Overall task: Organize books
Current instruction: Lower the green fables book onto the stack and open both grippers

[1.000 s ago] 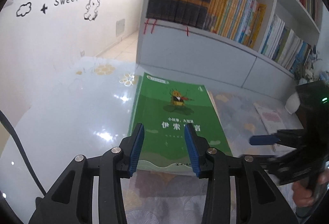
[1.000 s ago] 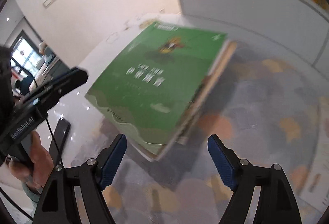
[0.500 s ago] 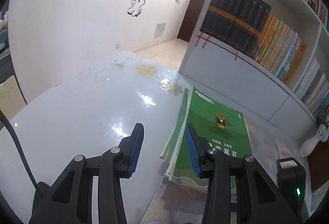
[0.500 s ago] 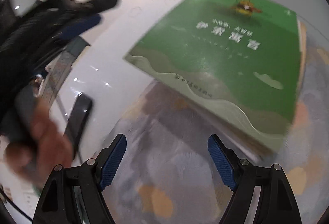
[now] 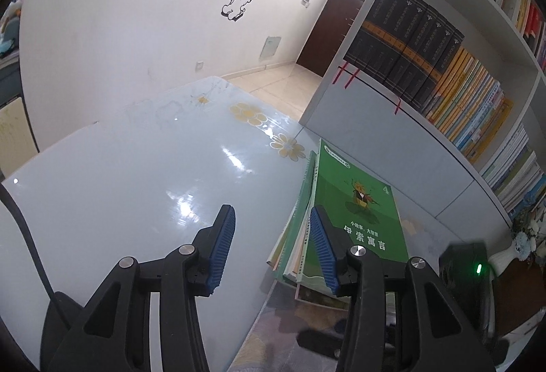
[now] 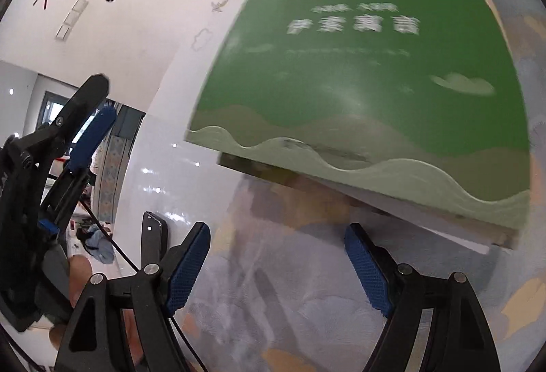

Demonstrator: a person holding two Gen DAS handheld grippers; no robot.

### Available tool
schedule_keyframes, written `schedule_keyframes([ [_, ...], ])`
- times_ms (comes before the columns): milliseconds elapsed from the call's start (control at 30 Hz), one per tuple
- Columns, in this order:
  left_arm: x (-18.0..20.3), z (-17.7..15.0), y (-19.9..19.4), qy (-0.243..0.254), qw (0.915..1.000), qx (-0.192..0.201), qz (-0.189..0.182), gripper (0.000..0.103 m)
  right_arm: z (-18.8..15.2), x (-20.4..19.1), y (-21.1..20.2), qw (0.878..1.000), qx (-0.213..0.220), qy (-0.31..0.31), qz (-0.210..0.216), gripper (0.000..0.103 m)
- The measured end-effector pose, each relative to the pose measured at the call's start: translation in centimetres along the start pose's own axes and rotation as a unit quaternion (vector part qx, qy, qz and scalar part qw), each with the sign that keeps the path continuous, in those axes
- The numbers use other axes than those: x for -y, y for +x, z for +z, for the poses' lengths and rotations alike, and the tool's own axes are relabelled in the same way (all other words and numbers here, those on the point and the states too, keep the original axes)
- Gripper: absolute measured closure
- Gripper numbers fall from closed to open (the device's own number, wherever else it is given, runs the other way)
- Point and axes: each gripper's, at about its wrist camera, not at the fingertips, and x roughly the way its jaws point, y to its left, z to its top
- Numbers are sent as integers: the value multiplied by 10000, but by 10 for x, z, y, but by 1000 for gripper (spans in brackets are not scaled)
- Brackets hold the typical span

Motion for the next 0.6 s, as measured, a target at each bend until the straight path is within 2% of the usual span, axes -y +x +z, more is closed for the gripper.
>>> schedule_keyframes([
  [67,-4,1,-1,-68,10000,0,-11,60,11,-8,-1,9999,109,25,81,23],
  [200,-17,6,-6,-311,9994,154,46,60,36,-14,7,9949,0,465,899,23],
  [267,-25,9,-8,-437,9989,189,35,60,47,-14,16,9921,1,584,1114,23],
  [367,-28,10,-9,-520,9984,217,20,60,57,-21,24,9912,74,497,1221,23],
  [433,-26,8,-9,-466,9987,193,-15,60,58,-23,28,9927,-13,440,1124,23],
  [533,-17,4,-9,-270,9995,172,-85,60,43,-16,28,9930,-135,440,1086,23],
  [600,-7,-1,-9,-65,9998,149,-151,60,23,-3,11,9938,-120,404,1024,23],
])
